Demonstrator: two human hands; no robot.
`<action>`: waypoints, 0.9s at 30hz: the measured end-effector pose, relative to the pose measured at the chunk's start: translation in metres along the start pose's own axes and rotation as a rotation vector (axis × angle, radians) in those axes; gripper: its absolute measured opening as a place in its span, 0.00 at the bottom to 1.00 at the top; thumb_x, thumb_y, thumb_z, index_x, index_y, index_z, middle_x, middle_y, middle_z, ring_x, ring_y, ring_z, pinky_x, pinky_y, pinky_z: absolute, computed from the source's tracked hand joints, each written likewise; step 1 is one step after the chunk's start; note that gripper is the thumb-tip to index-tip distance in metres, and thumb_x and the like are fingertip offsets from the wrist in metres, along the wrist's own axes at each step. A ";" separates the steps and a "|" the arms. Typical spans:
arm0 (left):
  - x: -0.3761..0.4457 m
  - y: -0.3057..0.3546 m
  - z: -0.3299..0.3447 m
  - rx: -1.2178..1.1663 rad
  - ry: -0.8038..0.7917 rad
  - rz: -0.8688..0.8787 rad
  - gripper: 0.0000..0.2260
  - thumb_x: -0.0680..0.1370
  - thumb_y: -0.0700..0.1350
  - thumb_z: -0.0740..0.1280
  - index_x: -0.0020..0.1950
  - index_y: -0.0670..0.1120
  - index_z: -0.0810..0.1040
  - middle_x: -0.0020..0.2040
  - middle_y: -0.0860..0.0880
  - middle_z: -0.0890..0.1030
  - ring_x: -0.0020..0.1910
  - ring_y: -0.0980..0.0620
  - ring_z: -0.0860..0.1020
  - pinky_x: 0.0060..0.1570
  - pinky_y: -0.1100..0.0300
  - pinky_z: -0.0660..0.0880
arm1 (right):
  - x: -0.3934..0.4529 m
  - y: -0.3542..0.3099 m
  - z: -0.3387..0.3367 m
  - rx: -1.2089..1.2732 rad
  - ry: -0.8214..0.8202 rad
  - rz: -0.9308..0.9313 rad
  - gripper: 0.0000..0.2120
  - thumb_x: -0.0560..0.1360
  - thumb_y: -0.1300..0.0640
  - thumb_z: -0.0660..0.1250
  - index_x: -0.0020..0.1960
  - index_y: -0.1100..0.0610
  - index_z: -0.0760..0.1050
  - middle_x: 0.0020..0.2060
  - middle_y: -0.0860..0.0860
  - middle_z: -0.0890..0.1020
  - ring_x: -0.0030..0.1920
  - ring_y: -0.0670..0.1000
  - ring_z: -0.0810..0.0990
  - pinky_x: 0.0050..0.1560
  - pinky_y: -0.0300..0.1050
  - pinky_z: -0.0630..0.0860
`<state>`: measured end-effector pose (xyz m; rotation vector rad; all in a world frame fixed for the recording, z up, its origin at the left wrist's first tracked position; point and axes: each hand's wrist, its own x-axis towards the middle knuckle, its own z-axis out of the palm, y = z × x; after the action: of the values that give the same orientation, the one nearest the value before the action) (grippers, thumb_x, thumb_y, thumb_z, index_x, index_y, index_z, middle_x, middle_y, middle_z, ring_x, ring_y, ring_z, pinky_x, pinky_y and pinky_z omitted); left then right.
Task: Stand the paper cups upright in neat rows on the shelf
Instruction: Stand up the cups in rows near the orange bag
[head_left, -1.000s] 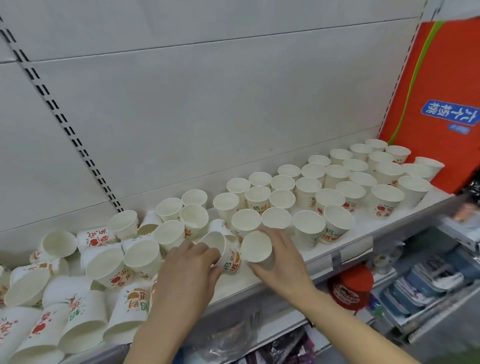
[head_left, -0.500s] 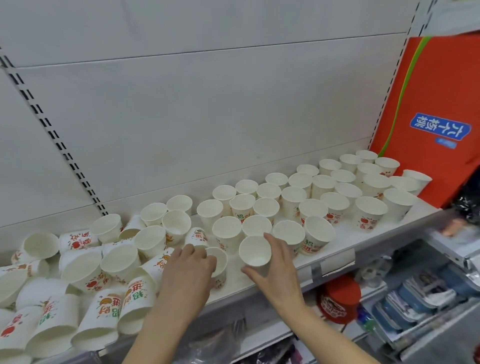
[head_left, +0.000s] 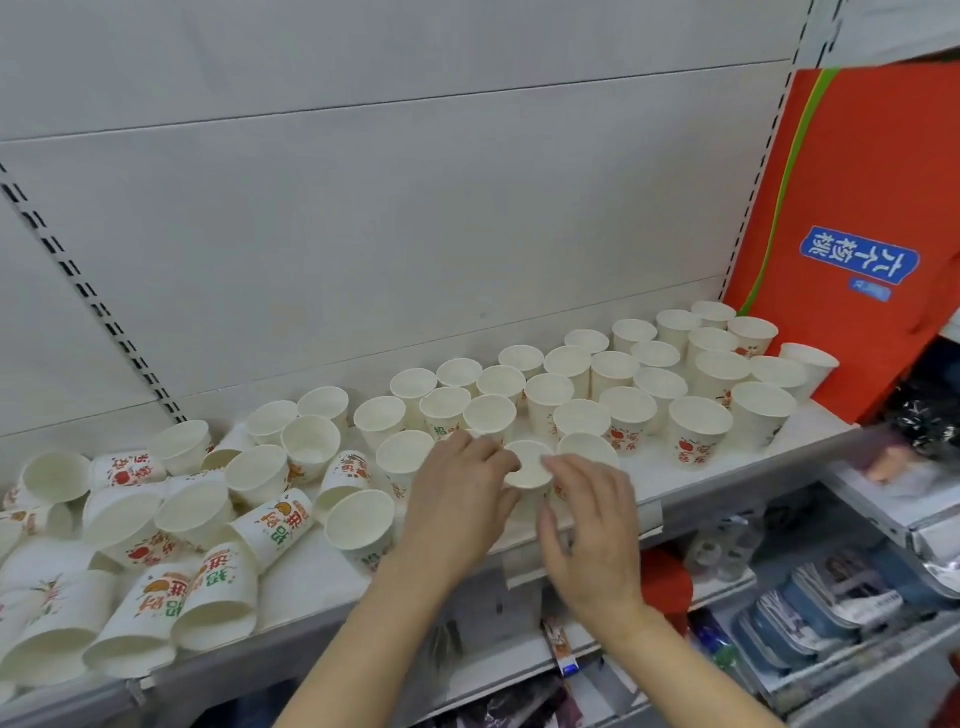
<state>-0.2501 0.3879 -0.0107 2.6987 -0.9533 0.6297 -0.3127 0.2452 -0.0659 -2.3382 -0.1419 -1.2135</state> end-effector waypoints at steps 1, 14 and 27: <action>0.006 0.007 0.009 0.030 -0.055 0.032 0.12 0.64 0.52 0.77 0.45 0.52 0.83 0.41 0.54 0.81 0.42 0.48 0.77 0.39 0.56 0.74 | 0.002 0.013 -0.007 -0.052 -0.032 0.055 0.22 0.69 0.63 0.67 0.63 0.60 0.73 0.57 0.54 0.76 0.57 0.56 0.73 0.59 0.50 0.69; 0.046 0.033 0.054 0.233 -0.208 -0.058 0.05 0.75 0.41 0.63 0.43 0.47 0.79 0.44 0.48 0.80 0.47 0.45 0.74 0.40 0.57 0.59 | 0.021 0.115 -0.043 -0.280 -0.278 -0.100 0.03 0.67 0.57 0.72 0.40 0.51 0.79 0.35 0.44 0.79 0.45 0.54 0.76 0.51 0.49 0.61; 0.027 0.023 0.044 -0.024 0.057 -0.190 0.15 0.69 0.53 0.76 0.53 0.50 0.82 0.48 0.52 0.82 0.48 0.46 0.76 0.45 0.52 0.73 | 0.041 0.145 -0.042 -0.332 -0.305 -0.101 0.13 0.72 0.49 0.60 0.46 0.52 0.82 0.38 0.48 0.81 0.43 0.56 0.77 0.51 0.49 0.62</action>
<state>-0.2323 0.3408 -0.0360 2.6920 -0.6752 0.6470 -0.2740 0.0935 -0.0692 -2.8302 -0.1745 -0.9769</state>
